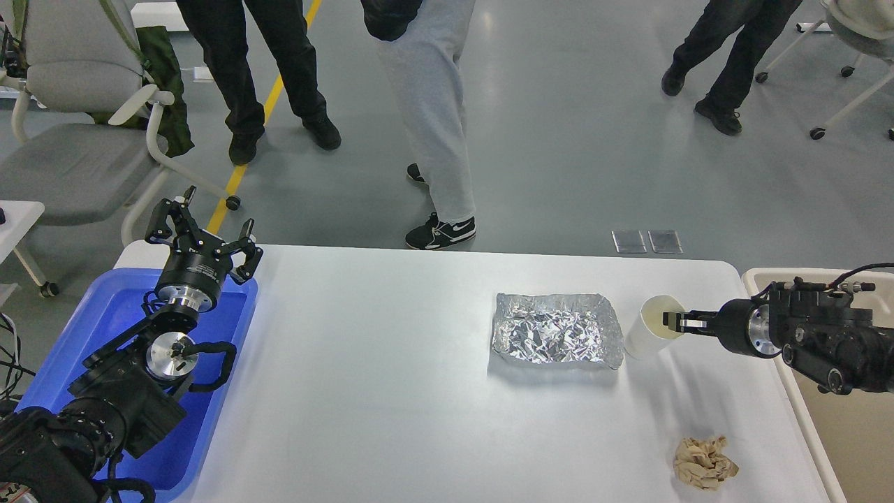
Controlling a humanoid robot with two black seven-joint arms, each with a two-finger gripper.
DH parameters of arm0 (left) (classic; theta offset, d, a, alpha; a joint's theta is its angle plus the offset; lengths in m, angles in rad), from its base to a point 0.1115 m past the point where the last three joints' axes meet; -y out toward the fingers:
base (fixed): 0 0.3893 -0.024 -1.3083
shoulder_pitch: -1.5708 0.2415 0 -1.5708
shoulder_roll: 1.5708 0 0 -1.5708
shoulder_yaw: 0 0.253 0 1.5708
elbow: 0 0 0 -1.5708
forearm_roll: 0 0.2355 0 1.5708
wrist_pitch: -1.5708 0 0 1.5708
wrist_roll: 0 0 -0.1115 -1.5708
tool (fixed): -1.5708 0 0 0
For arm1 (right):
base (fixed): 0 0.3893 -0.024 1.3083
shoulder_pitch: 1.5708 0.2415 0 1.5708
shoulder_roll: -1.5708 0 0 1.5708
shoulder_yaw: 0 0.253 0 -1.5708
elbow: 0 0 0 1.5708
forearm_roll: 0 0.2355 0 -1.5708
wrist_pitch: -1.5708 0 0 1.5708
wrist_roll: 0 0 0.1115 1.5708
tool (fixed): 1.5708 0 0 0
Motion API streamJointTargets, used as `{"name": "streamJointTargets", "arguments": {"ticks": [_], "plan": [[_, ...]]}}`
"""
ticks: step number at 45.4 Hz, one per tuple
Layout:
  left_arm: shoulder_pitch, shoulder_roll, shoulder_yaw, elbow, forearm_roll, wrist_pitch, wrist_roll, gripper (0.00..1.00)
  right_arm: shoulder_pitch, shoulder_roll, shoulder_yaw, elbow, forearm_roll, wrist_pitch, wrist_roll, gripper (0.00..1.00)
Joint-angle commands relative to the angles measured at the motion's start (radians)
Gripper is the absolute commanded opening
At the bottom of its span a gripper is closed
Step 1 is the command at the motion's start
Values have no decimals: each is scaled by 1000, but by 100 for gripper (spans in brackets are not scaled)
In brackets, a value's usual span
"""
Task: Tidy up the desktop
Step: 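Move the right gripper onto the white paper cup and close it, then lift the cup with the right gripper and carry it toward the white bin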
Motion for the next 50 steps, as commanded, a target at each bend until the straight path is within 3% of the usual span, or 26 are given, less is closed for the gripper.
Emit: {"name": "streamJointTargets", "arguments": {"ticks": [1,6,30,38,50], "plan": [[0,0,0,0,0,0,0,100,35,0,-48,30,0,4,0,14],[0,0,0,0,0,0,0,100,58,-3,-86,55,0,4,0,0],[0,0,0,0,0,0,0,100,126,-46,-114,110,-2,1,-1,0],[0,0,0,0,0,1,0,100,198,-100,-114,199,1,18,-3,0],[0,0,0,-1,0,0,0,100,442,-270,-114,423,-3,176,-11,0]]}}
